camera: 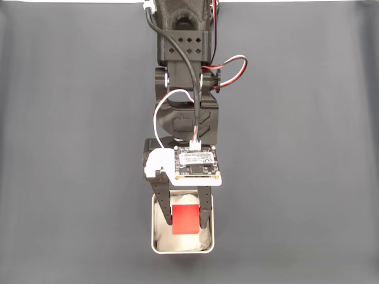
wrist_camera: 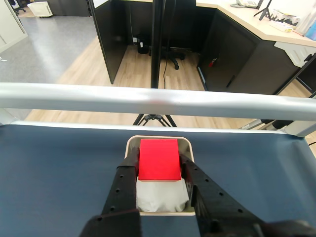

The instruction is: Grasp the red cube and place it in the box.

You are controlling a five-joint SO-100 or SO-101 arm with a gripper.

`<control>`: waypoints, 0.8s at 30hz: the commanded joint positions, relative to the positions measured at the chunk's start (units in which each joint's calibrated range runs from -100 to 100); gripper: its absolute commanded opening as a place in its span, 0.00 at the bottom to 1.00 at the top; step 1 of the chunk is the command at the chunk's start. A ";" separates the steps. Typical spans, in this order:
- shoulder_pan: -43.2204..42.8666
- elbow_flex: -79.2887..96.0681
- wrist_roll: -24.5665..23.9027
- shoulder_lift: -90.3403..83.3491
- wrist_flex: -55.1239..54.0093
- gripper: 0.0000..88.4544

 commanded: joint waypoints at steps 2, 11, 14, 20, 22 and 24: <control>0.27 -0.25 0.44 -0.03 -1.51 0.02; 0.48 1.03 0.54 0.14 -1.75 0.02; 0.63 1.58 0.54 0.14 -2.08 0.02; 0.63 1.94 0.54 0.14 -2.08 0.02; 0.63 1.94 0.49 0.23 -2.08 0.02; 0.70 1.94 0.49 0.23 -2.08 0.02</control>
